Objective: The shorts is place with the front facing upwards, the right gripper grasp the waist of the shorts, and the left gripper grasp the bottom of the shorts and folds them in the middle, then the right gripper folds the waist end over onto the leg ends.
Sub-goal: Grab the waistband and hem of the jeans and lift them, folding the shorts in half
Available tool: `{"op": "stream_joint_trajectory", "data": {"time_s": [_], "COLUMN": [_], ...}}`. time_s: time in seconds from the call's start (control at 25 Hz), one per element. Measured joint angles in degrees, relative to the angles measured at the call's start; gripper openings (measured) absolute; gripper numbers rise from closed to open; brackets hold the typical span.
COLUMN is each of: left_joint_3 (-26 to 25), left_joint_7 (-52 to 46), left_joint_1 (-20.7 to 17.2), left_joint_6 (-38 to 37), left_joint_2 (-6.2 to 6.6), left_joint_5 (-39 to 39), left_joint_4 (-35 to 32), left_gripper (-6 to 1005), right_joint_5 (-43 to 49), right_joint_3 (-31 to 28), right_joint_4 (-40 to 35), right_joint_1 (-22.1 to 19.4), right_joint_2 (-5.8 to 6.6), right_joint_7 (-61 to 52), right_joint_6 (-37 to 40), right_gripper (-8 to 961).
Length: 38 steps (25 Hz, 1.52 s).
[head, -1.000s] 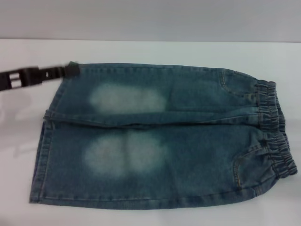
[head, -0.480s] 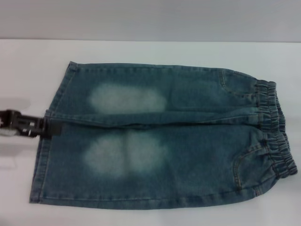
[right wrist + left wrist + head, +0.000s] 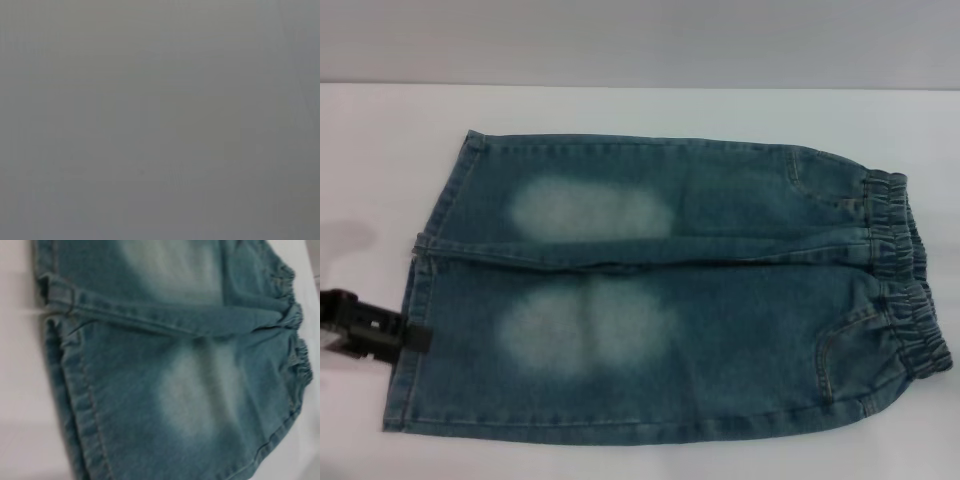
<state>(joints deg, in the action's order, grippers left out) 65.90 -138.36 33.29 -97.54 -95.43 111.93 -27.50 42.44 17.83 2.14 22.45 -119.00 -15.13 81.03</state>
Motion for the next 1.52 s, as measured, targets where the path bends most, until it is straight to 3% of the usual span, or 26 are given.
{"op": "stream_joint_trajectory", "data": {"time_s": [0.2, 0.84, 1.52], "left_joint_3": [-2.8, -4.2, -4.2], "left_joint_7": [-1.4, -1.5, -1.6], "left_joint_1": [0.2, -0.2, -1.1], "left_joint_6": [0.0, 0.9, 2.6], "left_joint_2": [-0.96, -3.76, -4.00], "left_joint_5": [6.6, 14.0, 14.9], "left_joint_4": [-0.1, -1.0, -1.3], "left_gripper": [714, 709, 704], "right_joint_5": [0.0, 0.0, 0.0], "right_joint_3": [0.0, 0.0, 0.0], "right_joint_4": [0.0, 0.3, 0.0], "right_joint_1": [0.2, 0.5, -0.5], "right_joint_2": [0.00, 0.00, 0.00], "right_joint_7": [0.0, 0.0, -1.0], "right_joint_6": [-1.0, -1.3, -1.0], "right_gripper": [684, 684, 684]}}
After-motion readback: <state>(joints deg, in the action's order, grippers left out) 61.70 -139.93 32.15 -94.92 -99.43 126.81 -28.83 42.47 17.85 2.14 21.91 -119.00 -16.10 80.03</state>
